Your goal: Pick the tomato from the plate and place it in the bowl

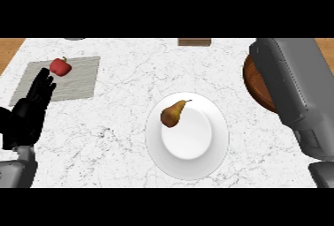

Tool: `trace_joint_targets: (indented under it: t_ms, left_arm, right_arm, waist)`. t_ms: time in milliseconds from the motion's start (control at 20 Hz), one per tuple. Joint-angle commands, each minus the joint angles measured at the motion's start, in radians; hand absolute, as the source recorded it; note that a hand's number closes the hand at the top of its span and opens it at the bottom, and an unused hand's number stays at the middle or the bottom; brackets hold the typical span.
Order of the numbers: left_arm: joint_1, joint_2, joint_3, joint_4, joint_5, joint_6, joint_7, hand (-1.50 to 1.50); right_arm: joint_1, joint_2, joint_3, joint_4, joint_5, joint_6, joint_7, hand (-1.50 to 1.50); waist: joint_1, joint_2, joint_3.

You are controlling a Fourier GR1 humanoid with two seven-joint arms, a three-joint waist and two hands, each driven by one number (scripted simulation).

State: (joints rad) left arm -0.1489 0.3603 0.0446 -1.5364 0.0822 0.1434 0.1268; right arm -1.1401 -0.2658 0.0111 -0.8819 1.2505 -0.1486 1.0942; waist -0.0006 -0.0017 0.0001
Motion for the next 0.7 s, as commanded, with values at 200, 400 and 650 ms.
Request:
trace_joint_targets:
  t_ms: [200,400,650]
  left_arm:
    - [0.037,-0.008,-0.001,-0.051,-0.010,-0.020,-0.008,0.00]
    - [-0.022,-0.014,0.023,0.047,-0.015,-0.032,-0.021,0.00]
    - [0.050,-0.001,0.050,-0.008,0.005,-0.072,-0.041,0.00]
  right_arm:
    - [0.172,-0.104,-0.140,-0.009,-0.064,-0.176,-0.124,1.50]
    - [0.187,-0.116,-0.185,0.086,-0.086,-0.251,-0.199,1.50]
    - [0.204,-0.174,-0.248,0.182,-0.145,-0.304,-0.321,1.50]
  waist:
    - [0.007,0.003,0.000]
    - [0.010,0.007,0.000]
    - [0.018,0.006,0.000]
